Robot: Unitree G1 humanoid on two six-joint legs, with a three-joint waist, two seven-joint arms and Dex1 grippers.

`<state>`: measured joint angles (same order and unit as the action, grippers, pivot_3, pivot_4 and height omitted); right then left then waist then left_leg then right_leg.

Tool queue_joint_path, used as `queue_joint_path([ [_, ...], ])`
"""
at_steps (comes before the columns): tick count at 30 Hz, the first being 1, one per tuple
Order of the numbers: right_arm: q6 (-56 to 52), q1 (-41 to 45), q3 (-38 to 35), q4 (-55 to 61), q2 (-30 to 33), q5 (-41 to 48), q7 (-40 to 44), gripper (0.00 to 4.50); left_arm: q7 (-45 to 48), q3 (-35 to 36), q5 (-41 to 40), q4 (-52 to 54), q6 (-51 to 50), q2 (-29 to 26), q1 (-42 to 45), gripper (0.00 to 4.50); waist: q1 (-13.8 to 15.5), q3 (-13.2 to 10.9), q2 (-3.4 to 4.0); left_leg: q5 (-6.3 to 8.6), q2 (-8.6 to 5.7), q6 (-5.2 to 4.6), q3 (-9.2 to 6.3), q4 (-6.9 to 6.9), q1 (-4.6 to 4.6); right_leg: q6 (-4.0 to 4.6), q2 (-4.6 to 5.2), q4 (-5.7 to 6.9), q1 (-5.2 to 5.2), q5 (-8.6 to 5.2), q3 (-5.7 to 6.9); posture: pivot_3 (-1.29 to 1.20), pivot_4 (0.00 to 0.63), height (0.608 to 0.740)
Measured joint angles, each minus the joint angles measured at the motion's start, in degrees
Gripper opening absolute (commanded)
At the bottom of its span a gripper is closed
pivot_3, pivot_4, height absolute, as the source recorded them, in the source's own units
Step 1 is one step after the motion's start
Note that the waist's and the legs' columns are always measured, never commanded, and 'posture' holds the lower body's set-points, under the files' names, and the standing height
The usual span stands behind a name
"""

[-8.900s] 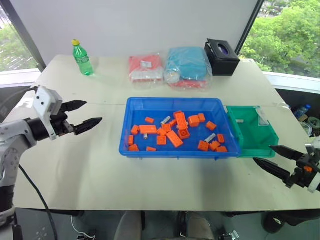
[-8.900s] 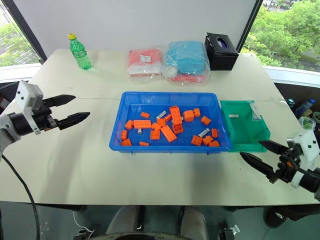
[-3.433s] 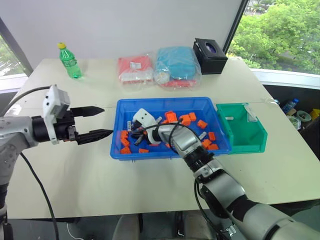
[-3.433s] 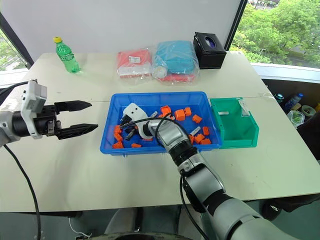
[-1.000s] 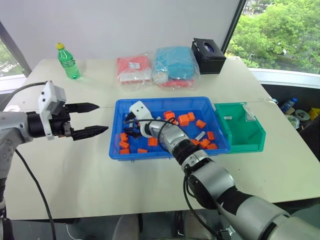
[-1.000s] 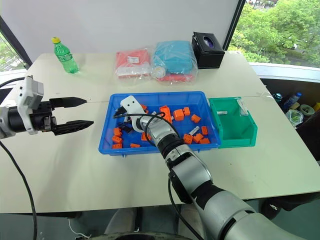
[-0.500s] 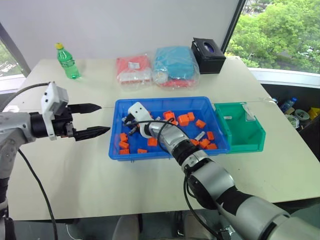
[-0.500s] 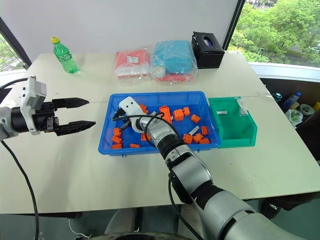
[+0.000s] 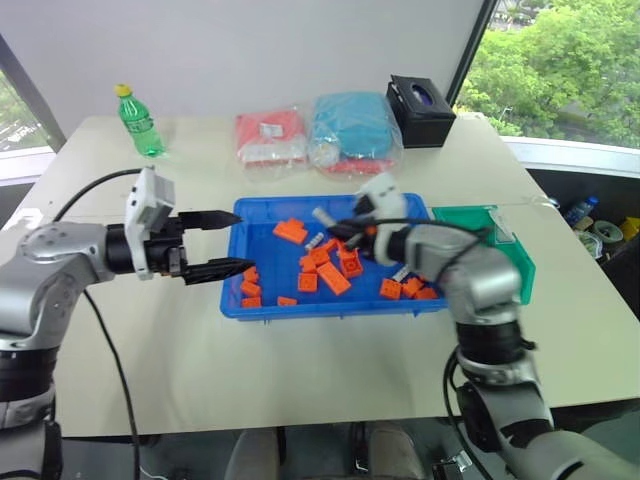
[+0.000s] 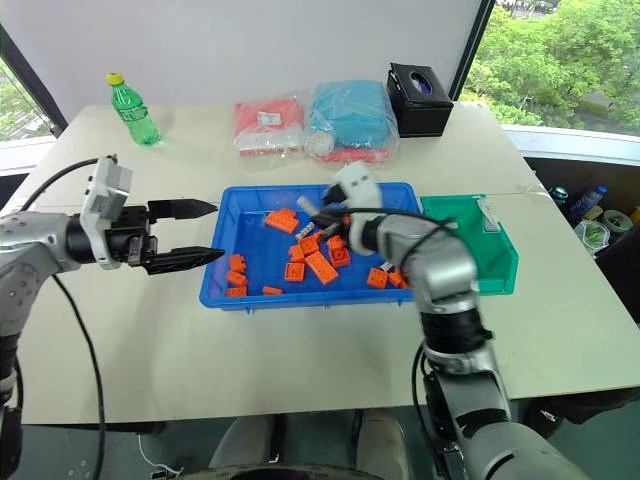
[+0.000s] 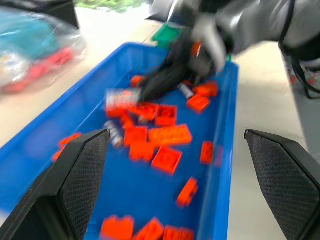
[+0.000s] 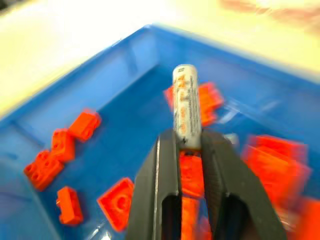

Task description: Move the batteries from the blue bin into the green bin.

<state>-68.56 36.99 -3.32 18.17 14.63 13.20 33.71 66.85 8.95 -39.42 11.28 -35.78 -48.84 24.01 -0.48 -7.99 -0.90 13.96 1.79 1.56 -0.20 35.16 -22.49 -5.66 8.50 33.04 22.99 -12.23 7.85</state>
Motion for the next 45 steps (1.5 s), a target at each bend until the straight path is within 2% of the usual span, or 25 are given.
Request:
queue_joint_path([
  [3, -7.15, -1.21, -9.71, 6.22, 5.58, 1.3, -2.61, 0.13, -1.29, -1.14, 0.04, -0.14, 0.13, 2.23, 1.64, 4.5, 0.09, 0.0, -0.01, 0.0, -0.01, 0.0, 0.05, 0.0, 0.0, -0.01, 0.03, -0.05, 0.06, 0.0, 0.02, 0.0, 0.15, 0.723],
  [7, -11.26, -7.94, -21.58, 9.07, 12.99, 0.35, -5.62, 0.13, -3.33, -1.15, 0.03, -0.25, 0.15, 3.96, 1.4, 4.5, 1.11, -0.04, -0.09, 0.0, -0.03, 0.0, 0.13, -0.01, -0.05, 0.0, 0.06, -0.32, 0.01, 0.0, 0.02, 0.0, 0.15, 0.723],
  [11, -11.36, -13.27, -25.34, 9.03, 14.42, 0.44, -7.23, 0.13, -3.6, -1.16, 0.06, -0.24, 0.26, 4.22, 1.38, 4.5, 0.99, -0.08, -0.02, 0.02, 0.04, 0.02, 0.24, -0.01, -0.02, 0.01, 0.04, -0.61, -0.22, -0.01, 0.05, 0.0, 0.15, 0.723],
  [16, -8.37, -16.07, -25.28, 5.89, 14.52, 1.45, -7.7, 2.57, -4.34, -1.15, 0.11, -0.3, 0.37, 4.59, 1.43, 4.5, 1.06, -0.23, 0.21, 0.08, 0.04, 0.11, 0.29, -0.01, -0.02, 0.01, 0.07, -0.89, -0.15, -0.01, 0.08, 0.0, 0.15, 0.723],
  [17, -7.35, -16.06, -24.52, 5.21, 14.87, 1.56, -7.68, 3.17, -4.47, -1.16, 0.12, -0.3, 0.38, 4.62, 1.47, 4.5, 1.06, -0.23, 0.21, 0.06, 0.03, 0.08, 0.3, -0.01, -0.03, 0.01, 0.07, -0.91, -0.16, -0.01, 0.08, 0.0, 0.15, 0.723],
  [18, -5.84, -16.05, -22.91, 4.22, 16.13, 1.55, -7.61, 3.58, -4.55, -1.16, 0.13, -0.3, 0.38, 4.62, 1.47, 4.5, 1.07, -0.24, 0.21, 0.03, 0.02, 0.03, 0.3, -0.01, -0.03, 0.0, 0.07, -0.93, -0.17, -0.01, 0.08, 0.0, 0.15, 0.723],
  [23, 2.04, -10.91, -15.81, 0.07, 20.48, 1.67, -5.65, 3.58, -4.45, -0.93, 0.09, 0.38, 0.31, 3.93, 0.5, 4.5, 0.81, -0.35, 0.27, 0.01, 0.04, 0.0, 0.4, -0.01, -0.03, 0.0, 0.08, -0.96, -0.15, -0.01, 0.07, 0.0, 0.15, 0.723],
  [26, 5.46, -4.73, -10.05, -0.21, 19.56, 3.42, -3.39, 3.58, -4.54, -0.84, 0.1, 0.85, 0.33, 3.72, -0.12, 4.5, 0.57, -0.33, 0.24, 0.02, 0.1, 0.01, 0.35, -0.04, 0.03, 0.0, 0.04, -0.93, -0.14, -0.01, 0.1, 0.0, 0.15, 0.723],
  [31, 7.22, 1.09, 1.15, -4.76, 8.54, 4.06, -4.83, 3.58, -5.53, -0.41, 0.11, 1.31, 0.31, 3.52, -0.99, 4.5, 0.04, -0.4, 0.19, 0.0, 0.03, -0.03, 0.21, -0.02, -0.04, 0.02, 0.04, -0.8, -0.17, 0.02, 0.11, 0.0, 0.15, 0.723],
  [32, 7.81, 1.82, 2.63, -6.26, 6.31, 3.9, -5.59, 4.1, -5.84, -0.19, 0.1, 1.42, 0.31, 3.47, -1.16, 4.5, 0.09, -0.43, 0.22, 0.0, 0.0, -0.03, 0.22, 0.0, -0.08, 0.02, 0.06, -0.81, -0.18, 0.03, 0.11, 0.0, 0.15, 0.723],
  [33, 8.8, 2.69, 4.4, -8.38, 3.9, 3.46, -6.6, 4.41, -6.15, 0.07, 0.09, 1.64, 0.23, 3.42, -1.43, 4.5, 0.0, -0.42, 0.22, 0.0, -0.01, -0.03, 0.22, 0.0, -0.09, 0.02, 0.06, -0.82, -0.18, 0.04, 0.1, 0.0, 0.15, 0.723],
  [34, 10.19, 3.71, 6.73, -10.98, 2.08, 2.35, -7.37, 4.46, -6.4, 0.42, 0.0, 2.09, 0.12, 3.37, -1.74, 4.5, -0.13, -0.42, 0.2, 0.0, 0.0, -0.03, 0.22, 0.01, -0.08, 0.03, 0.06, -0.82, -0.18, 0.04, 0.1, 0.0, 0.15, 0.723],
  [38, 15.33, 6.68, 14.46, -23.55, -4.49, -1.4, -9.24, 4.46, -7.29, 1.39, -0.87, 4.78, -0.35, 3.21, -2.72, 4.5, -0.1, -0.43, 0.21, -0.01, 0.01, -0.03, 0.18, 0.01, -0.05, 0.03, 0.03, -0.71, -0.17, 0.05, 0.1, 0.0, 0.15, 0.723],
  [45, 23.7, 10.46, 17.21, -38.95, -8.5, -5.32, -9.22, 4.46, -8.51, 1.56, -1.26, 5.8, -0.6, 3.1, -3.54, 4.5, -0.26, -0.43, 0.21, -0.02, 0.01, -0.03, 0.15, 0.02, 0.0, 0.08, -0.01, -0.66, -0.22, 0.09, 0.09, 0.0, 0.15, 0.723],
])
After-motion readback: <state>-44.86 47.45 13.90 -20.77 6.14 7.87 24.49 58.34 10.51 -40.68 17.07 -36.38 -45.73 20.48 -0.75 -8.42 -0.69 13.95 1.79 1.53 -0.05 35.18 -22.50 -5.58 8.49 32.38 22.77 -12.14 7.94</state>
